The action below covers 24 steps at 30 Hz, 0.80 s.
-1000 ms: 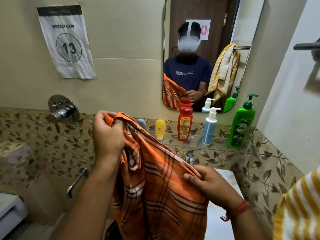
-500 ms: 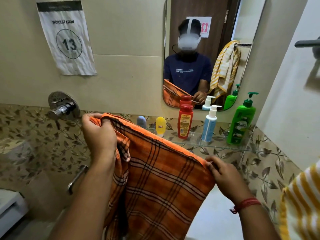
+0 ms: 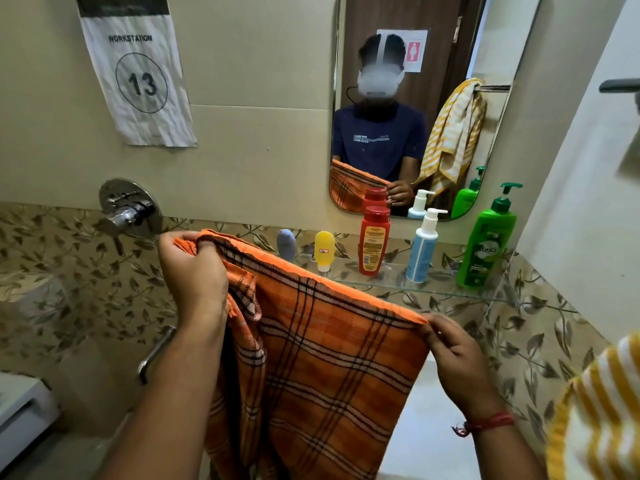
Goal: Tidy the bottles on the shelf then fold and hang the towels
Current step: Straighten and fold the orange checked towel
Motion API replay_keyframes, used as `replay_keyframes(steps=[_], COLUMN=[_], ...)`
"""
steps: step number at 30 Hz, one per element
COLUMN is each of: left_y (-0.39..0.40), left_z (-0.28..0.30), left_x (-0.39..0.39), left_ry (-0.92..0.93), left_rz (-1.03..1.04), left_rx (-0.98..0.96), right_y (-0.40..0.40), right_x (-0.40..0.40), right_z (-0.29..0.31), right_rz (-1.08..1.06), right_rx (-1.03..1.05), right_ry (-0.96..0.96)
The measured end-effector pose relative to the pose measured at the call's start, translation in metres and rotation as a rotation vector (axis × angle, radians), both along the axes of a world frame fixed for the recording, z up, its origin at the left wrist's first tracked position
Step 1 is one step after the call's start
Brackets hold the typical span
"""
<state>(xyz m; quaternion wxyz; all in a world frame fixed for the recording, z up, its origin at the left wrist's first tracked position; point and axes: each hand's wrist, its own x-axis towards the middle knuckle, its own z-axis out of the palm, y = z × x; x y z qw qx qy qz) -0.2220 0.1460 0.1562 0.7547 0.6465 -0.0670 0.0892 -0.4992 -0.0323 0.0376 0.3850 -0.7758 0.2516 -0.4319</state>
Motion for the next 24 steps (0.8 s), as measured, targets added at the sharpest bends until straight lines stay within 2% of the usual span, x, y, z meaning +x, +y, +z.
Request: replay_keyframes(steps=[3, 5, 7, 9, 13, 15, 17, 19, 24], left_y=[-0.001, -0.002, -0.002, -0.001, 0.001, 0.000, 0.000, 0.000, -0.005], left_z=[-0.001, -0.002, -0.003, -0.003, -0.005, -0.007, -0.008, -0.009, -0.010], left_x=[-0.001, -0.001, 0.002, 0.007, 0.012, 0.011, 0.011, 0.011, 0.011], left_ry=[0.005, 0.012, 0.018, 0.022, 0.027, 0.030, 0.031, 0.026, 0.028], left_rz=[0.003, 0.004, 0.005, 0.012, 0.022, 0.024, 0.026, 0.024, 0.013], left_rx=[0.010, 0.011, -0.002, -0.015, -0.002, 0.003, 0.005, 0.010, 0.014], right_y=[0.006, 0.009, 0.010, 0.010, -0.001, -0.008, -0.013, -0.012, 0.004], right_x=[0.008, 0.009, 0.004, -0.006, -0.021, -0.025, -0.026, -0.025, -0.013], right_z=[0.003, 0.009, 0.013, 0.016, 0.019, 0.020, 0.019, 0.017, 0.012], right_rz=[0.024, 0.209, 0.372, 0.428, 0.324, 0.289, 0.213, 0.168, 0.265], right_rx=[0.363, 0.594, 0.732, 0.633, 0.170, 0.009, -0.104, -0.123, 0.354], right_ry=[-0.305, -0.523, -0.567, -0.355, 0.193, 0.372, 0.430, 0.342, -0.219])
